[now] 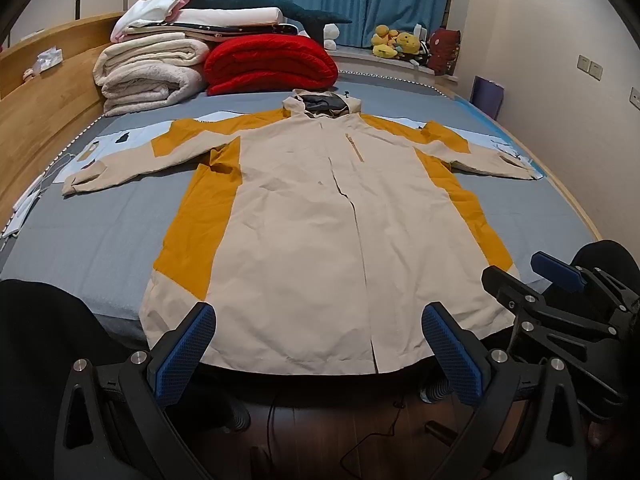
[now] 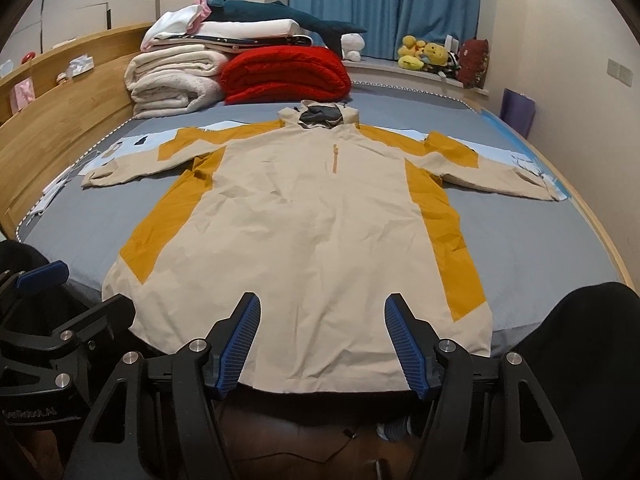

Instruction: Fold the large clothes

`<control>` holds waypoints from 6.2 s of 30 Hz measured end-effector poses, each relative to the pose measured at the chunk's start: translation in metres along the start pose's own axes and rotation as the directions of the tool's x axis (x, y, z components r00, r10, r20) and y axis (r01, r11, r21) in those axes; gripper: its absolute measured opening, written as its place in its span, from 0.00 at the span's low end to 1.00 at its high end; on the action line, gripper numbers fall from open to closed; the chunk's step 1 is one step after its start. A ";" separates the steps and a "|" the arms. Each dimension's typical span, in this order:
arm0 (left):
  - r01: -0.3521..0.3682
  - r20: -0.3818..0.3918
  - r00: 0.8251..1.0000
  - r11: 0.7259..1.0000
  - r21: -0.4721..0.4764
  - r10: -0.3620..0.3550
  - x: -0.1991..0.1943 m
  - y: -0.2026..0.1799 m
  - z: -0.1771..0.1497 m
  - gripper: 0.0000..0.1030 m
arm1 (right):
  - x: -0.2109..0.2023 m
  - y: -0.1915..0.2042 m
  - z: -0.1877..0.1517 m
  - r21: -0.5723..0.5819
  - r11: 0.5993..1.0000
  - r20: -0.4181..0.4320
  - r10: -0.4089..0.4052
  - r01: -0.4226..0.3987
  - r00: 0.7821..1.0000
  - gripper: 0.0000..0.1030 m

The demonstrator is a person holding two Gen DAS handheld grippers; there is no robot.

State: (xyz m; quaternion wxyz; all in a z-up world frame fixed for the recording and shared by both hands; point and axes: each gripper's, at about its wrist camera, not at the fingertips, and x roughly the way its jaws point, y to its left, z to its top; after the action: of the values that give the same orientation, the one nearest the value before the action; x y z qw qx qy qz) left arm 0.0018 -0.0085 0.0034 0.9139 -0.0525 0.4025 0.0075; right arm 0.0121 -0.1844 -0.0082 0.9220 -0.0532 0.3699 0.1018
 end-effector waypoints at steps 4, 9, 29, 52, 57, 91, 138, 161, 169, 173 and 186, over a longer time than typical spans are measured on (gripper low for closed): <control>0.007 0.005 1.000 1.000 0.001 -0.007 0.000 0.000 0.000 1.00 | 0.001 -0.003 0.001 0.009 1.000 -0.004 -0.001 0.001 1.000 0.73; 0.008 0.007 1.000 1.000 0.001 -0.008 0.000 0.000 0.000 1.00 | 0.001 -0.004 0.001 0.010 1.000 -0.003 0.004 -0.004 1.000 0.80; 0.003 0.023 1.000 1.000 0.007 -0.003 0.000 -0.003 0.001 0.99 | 0.001 -0.006 0.002 0.011 1.000 0.001 0.004 -0.004 1.000 0.81; -0.023 0.115 0.993 0.998 0.054 0.017 0.011 0.014 0.070 0.30 | 0.001 -0.039 0.078 0.052 0.999 0.126 -0.002 -0.004 0.992 0.72; -0.043 0.137 0.990 0.999 0.010 0.041 0.048 0.045 0.124 0.29 | 0.039 -0.049 0.132 0.053 0.998 0.123 0.035 -0.042 0.992 0.62; -0.489 -0.256 0.861 0.582 -0.649 0.439 0.282 0.554 0.156 0.47 | 0.295 -0.044 0.334 -0.023 0.987 0.083 0.157 -0.156 0.984 0.67; 0.100 -0.059 0.993 0.990 -0.099 -0.107 0.265 0.086 0.271 0.31 | 0.285 -0.070 0.261 0.171 0.972 -0.136 0.187 -0.163 0.973 0.54; 0.096 -0.303 0.889 0.788 -0.608 -0.343 0.369 0.201 0.225 0.00 | 0.353 0.053 0.243 -0.027 0.893 -0.246 0.430 -0.450 0.868 0.40; 0.521 -0.045 0.788 0.704 -0.482 -0.614 0.331 0.151 0.283 0.00 | 0.343 0.072 0.244 -0.139 0.851 -0.215 0.473 -0.506 0.854 0.54; 0.570 -0.055 0.750 0.686 -0.451 -0.659 0.327 0.131 0.288 0.00 | 0.342 0.074 0.244 -0.150 0.860 -0.196 0.458 -0.488 0.867 0.55; 0.540 -0.055 0.778 0.710 -0.452 -0.626 0.322 0.137 0.286 0.00 | 0.363 0.061 0.246 -0.085 0.919 -0.203 0.363 -0.386 0.910 0.17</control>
State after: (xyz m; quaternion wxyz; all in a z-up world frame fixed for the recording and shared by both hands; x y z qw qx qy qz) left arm 0.4223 0.1479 -0.0546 0.7899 -0.3691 0.4453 -0.2037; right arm 0.4191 -0.0282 -0.0834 0.8423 -0.0470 0.4493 0.2940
